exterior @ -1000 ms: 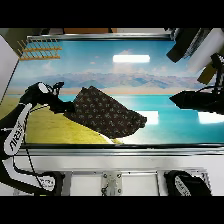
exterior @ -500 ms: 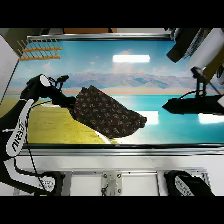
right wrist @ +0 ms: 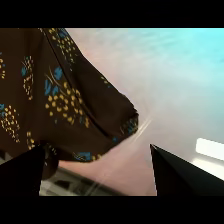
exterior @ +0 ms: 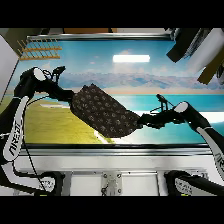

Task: Fold the clothes and pants, and hang the long-sleeved shirts on hangers.

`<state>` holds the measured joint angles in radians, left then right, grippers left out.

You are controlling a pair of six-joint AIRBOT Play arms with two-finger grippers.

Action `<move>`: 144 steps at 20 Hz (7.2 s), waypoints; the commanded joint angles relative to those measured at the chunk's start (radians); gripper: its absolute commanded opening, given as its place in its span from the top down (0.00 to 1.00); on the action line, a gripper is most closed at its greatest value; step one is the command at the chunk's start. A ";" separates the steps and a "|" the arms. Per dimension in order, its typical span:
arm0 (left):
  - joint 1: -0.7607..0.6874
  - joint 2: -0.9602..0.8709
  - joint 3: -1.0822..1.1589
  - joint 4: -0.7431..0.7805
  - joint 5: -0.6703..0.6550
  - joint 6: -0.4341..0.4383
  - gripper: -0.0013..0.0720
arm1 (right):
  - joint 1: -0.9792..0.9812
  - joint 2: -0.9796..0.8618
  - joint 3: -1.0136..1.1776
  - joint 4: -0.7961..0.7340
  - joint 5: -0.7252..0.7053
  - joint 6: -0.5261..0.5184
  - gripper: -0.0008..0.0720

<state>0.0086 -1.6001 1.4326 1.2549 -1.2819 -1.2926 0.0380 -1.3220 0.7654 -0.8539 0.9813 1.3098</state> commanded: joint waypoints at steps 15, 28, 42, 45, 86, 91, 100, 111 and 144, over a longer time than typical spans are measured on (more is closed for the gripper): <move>-0.012 0.849 0.152 0.002 0.015 -0.189 0.98 | -0.131 0.509 0.805 -0.069 0.258 0.087 0.97; -0.119 0.964 -0.293 0.010 0.032 -0.426 0.98 | -0.129 0.369 0.721 -0.254 0.627 0.365 0.97; 0.046 -0.021 0.421 0.008 0.006 -0.311 0.06 | -0.312 -0.043 0.883 -0.306 0.234 0.215 0.21; 0.084 0.023 0.256 -0.098 0.026 -0.310 0.06 | -0.302 0.065 0.780 -0.376 0.257 0.215 0.21; 0.037 0.356 -0.628 -0.153 0.322 -0.228 0.98 | 0.072 -0.084 0.205 -0.133 -0.222 0.164 0.97; 0.153 0.660 -0.133 -0.148 0.237 -0.217 0.98 | -0.025 0.140 0.621 -0.132 0.140 0.135 0.97; 0.159 0.997 0.338 -0.146 0.296 -0.214 0.98 | -0.037 0.512 0.859 -0.132 0.389 0.336 0.97; 0.088 0.653 0.274 -0.155 0.058 -0.215 0.98 | -0.036 0.484 0.652 -0.242 0.628 0.446 0.97; -0.048 0.089 0.028 -0.155 0.187 -0.214 0.98 | -0.105 -0.519 0.671 0.202 -0.145 -0.111 0.38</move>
<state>-0.0406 -1.5112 1.4609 1.0992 -1.0958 -1.5063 -0.0673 -1.7927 1.4021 -0.7021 0.8333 1.2362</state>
